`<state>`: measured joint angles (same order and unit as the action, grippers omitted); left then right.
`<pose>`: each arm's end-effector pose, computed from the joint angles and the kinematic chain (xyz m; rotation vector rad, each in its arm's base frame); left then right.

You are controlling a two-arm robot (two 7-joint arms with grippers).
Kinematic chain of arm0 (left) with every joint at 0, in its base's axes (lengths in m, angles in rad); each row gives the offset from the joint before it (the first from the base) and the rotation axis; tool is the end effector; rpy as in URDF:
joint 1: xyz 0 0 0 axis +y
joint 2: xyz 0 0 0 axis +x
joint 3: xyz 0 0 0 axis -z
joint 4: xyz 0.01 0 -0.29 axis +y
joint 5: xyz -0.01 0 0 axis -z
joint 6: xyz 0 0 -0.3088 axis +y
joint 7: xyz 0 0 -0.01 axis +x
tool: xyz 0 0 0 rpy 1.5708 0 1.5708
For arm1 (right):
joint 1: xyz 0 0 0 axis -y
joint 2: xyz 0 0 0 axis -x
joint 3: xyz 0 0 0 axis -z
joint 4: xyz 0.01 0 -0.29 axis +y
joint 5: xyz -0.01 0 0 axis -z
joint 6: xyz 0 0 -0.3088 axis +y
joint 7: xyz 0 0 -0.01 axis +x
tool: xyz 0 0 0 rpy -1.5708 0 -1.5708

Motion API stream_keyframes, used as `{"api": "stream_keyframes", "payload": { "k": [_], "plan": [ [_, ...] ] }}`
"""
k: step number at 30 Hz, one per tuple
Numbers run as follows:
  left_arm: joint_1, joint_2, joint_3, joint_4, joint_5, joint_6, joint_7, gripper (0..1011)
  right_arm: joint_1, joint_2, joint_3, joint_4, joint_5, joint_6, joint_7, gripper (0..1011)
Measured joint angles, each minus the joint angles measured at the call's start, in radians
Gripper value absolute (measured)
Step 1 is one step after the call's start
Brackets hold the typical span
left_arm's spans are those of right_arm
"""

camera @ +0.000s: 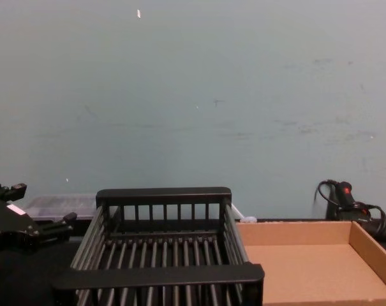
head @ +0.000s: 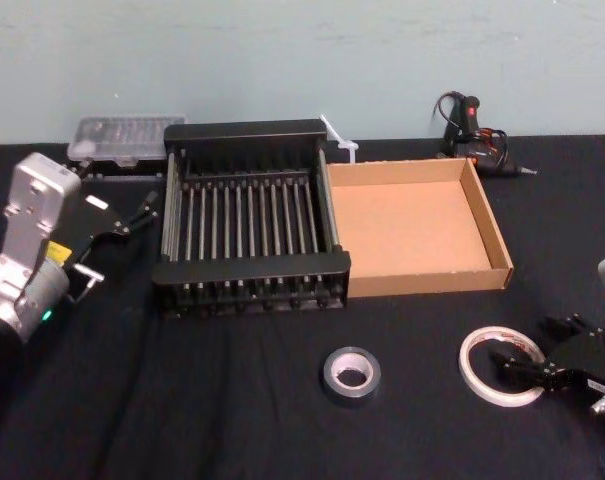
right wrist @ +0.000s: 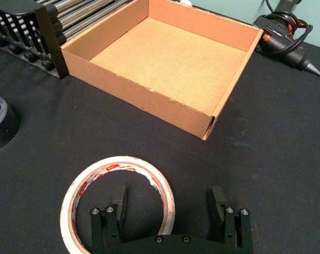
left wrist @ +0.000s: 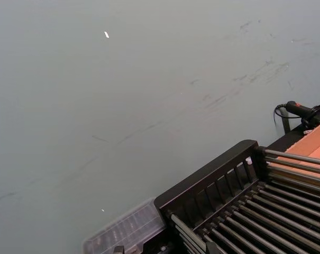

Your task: Pick up the white tape and place it into the black box , Pick up the silver tape and place it into the brown box.

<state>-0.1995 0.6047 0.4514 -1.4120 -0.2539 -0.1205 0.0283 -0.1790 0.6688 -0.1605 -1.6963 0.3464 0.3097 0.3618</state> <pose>0.3581 0.0827 -0.3023 0.3045 -0.2850 1.2480 0.2753 -0.1212 -0.2931 -0.5475 0.1937 -0.9941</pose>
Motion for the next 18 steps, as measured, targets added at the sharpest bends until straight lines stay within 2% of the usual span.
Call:
{"api": "stream_keyframes", "payload": {
  "k": [4,9,12,15,18],
  "plan": [
    [0.0,0.0,0.0,0.0,0.0,0.0,0.0,1001,0.0,0.0,0.0,0.0,0.0,0.0,0.0,992],
    [0.0,0.0,0.0,0.0,0.0,0.0,0.0,1001,0.0,0.001,-0.001,-0.001,0.0,0.0,-0.001,887],
    [0.0,0.0,0.0,0.0,0.0,0.0,0.0,1001,0.0,0.001,-0.001,-0.001,0.0,0.0,-0.001,786],
    [0.0,0.0,0.0,0.0,0.0,0.0,0.0,1001,0.0,0.001,-0.001,-0.001,0.001,0.0,-0.001,731],
    [0.0,0.0,0.0,0.0,0.0,0.0,0.0,1001,0.0,0.001,-0.001,-0.001,0.001,0.0,-0.001,620]
  ]
}}
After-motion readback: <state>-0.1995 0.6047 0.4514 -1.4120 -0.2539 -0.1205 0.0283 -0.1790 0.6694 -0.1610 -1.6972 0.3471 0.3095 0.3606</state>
